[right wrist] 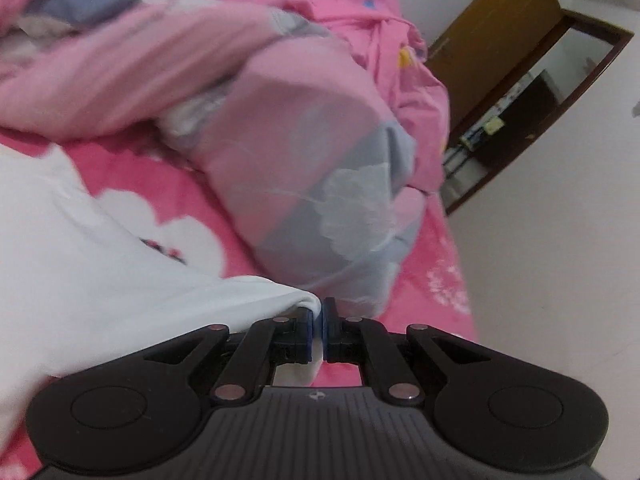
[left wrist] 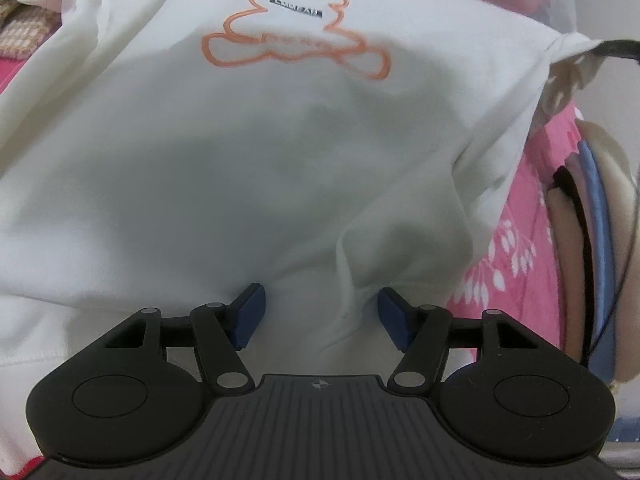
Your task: Fold clothes
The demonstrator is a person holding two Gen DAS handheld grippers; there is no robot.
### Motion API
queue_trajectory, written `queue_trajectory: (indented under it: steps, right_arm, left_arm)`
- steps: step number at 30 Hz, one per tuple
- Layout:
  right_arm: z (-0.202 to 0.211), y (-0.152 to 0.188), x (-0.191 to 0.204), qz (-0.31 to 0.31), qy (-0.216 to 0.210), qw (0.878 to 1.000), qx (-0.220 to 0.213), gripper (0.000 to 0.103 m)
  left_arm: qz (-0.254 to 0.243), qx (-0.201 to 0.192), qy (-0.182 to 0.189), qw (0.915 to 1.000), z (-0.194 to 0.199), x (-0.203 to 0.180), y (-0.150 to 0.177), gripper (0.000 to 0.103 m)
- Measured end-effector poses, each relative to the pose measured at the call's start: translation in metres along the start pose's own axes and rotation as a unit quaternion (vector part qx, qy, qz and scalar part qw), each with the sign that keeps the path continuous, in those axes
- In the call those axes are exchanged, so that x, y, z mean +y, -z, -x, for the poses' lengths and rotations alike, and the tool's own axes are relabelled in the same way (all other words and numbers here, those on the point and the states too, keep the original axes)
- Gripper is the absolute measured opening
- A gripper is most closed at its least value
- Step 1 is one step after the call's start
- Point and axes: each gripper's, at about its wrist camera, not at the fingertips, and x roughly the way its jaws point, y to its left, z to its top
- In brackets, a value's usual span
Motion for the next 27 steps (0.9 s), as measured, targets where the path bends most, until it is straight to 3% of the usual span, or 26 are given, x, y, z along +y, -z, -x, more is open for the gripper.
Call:
queue_trajectory:
  steps: [2,3,6,9,12,16,19,21,24,27]
  right_arm:
    - [-0.024,0.008,0.017,0.044,0.041,0.998,0.021,0.034]
    - [-0.034,0.013,0.022,0.053,0.047,0.997,0.036,0.037]
    - [-0.043,0.026,0.014,0.003,0.006,0.997,0.080,0.039]
    - [-0.043,0.038,-0.002,-0.068,-0.044,0.990,0.115,0.051]
    - [-0.028,0.049,-0.023,-0.122,-0.077,0.981,0.127,0.052]
    - [0.020,0.055,-0.049,-0.196,-0.131,0.966,0.106,0.053]
    - [0.068,0.062,-0.058,-0.250,-0.211,0.942,0.080,0.054]
    - [0.097,0.069,-0.050,-0.268,-0.293,0.914,0.081,0.055]
    - [0.135,0.082,-0.019,-0.269,-0.415,0.863,0.098,0.056]
    - [0.165,0.099,0.037,-0.237,-0.463,0.845,0.124,0.056]
  left_arm:
    - [-0.002,0.001,-0.002,1.0000,-0.001,-0.001,-0.001,0.064]
    - [-0.003,0.002,-0.003,1.0000,-0.001,-0.001,-0.001,0.064]
    - [-0.005,0.002,-0.003,1.0000,-0.002,-0.001,-0.001,0.065]
    - [-0.010,0.002,-0.003,0.9999,-0.004,-0.003,-0.004,0.066]
    - [-0.016,0.001,0.000,0.9999,-0.008,-0.005,-0.007,0.067]
    - [-0.030,0.000,0.010,0.9995,-0.007,-0.005,-0.004,0.068]
    - [-0.046,-0.001,0.020,0.9987,-0.003,-0.006,-0.001,0.068]
    - [-0.048,0.009,0.040,0.9980,0.002,-0.005,0.004,0.068]
    - [-0.049,0.025,0.071,0.9960,0.011,-0.001,0.014,0.068]
    - [-0.056,0.038,0.082,0.9943,0.024,0.007,0.029,0.068]
